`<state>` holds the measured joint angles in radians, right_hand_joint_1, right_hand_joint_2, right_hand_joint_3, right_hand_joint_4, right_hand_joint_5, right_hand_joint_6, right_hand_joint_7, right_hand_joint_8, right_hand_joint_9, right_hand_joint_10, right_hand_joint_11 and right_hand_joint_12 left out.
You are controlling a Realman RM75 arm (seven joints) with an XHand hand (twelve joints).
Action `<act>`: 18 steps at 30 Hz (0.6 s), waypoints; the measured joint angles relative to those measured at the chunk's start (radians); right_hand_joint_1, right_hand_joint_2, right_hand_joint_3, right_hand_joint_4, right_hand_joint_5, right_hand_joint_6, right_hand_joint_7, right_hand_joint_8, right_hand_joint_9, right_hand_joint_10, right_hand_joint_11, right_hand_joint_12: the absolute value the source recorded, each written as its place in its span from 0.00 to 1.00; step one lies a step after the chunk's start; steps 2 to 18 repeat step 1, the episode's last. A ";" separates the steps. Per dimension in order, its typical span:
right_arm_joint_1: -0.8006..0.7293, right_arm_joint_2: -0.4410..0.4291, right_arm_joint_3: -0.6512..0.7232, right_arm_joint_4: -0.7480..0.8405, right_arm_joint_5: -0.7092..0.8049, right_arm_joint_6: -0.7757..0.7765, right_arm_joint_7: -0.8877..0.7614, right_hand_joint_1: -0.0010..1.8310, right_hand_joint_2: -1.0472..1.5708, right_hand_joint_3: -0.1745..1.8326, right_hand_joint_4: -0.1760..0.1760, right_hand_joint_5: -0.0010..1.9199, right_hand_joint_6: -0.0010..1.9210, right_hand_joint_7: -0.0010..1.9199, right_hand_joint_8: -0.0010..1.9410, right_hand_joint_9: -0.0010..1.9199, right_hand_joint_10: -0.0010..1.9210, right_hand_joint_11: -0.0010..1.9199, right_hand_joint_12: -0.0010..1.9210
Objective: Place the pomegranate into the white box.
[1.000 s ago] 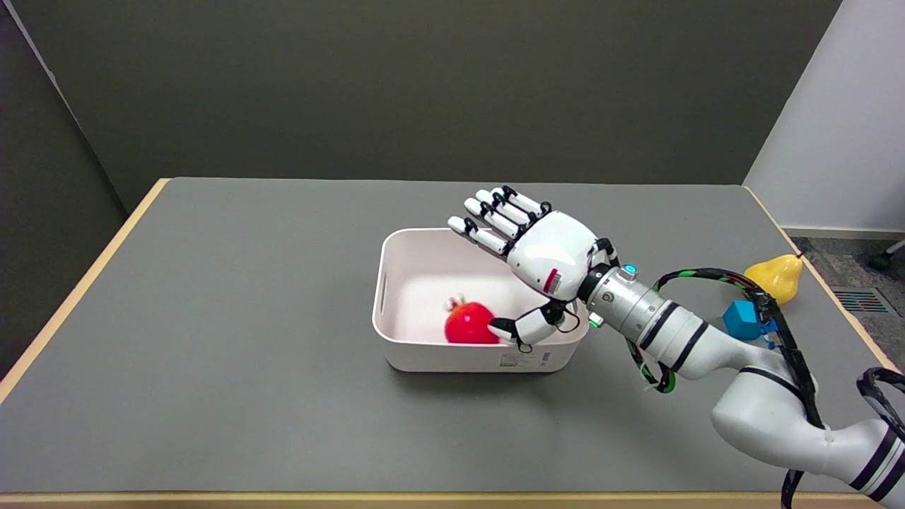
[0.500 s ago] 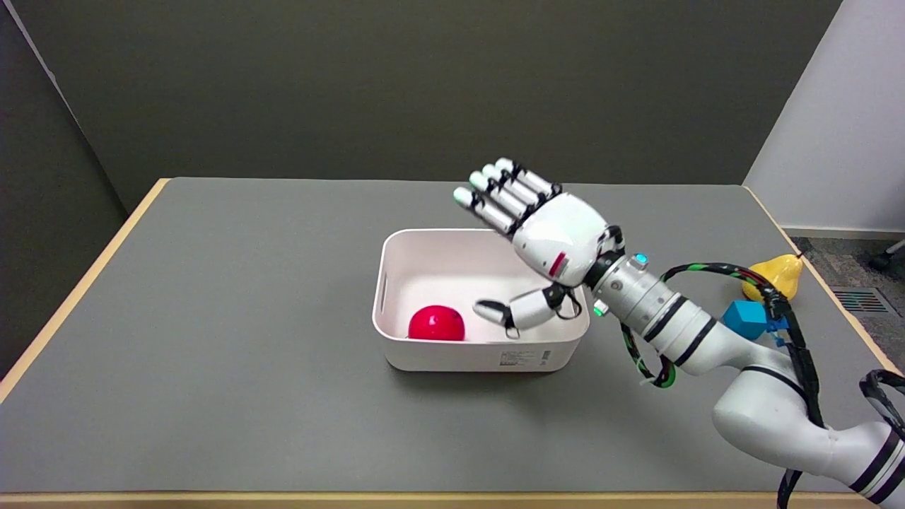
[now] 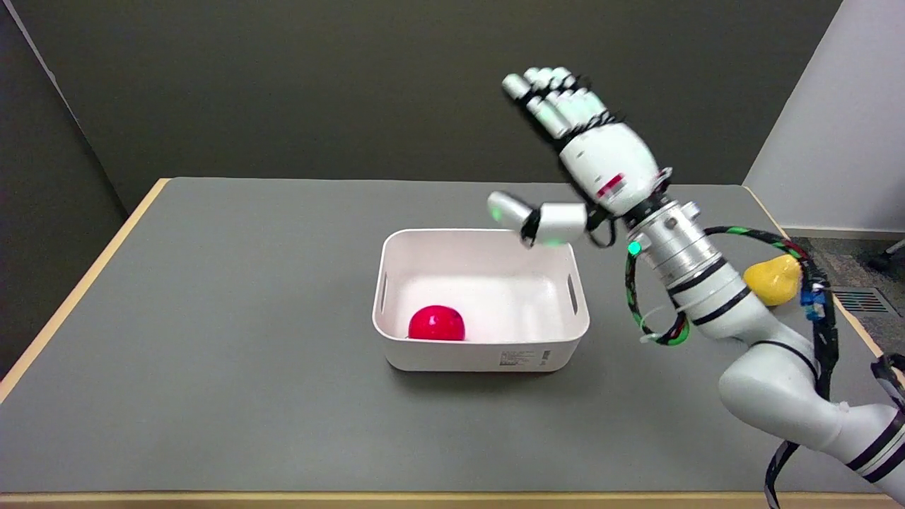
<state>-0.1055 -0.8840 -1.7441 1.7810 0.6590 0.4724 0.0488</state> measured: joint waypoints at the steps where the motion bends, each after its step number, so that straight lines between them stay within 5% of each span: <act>1: 0.001 0.001 0.006 -0.002 0.018 0.010 0.014 0.07 0.63 0.55 0.71 0.00 0.00 0.00 0.00 0.00 0.00 0.00 0.04; 18: 0.001 0.001 0.006 -0.002 0.018 0.010 0.014 0.07 0.63 0.55 0.71 0.00 0.00 0.00 0.00 0.00 0.00 0.00 0.04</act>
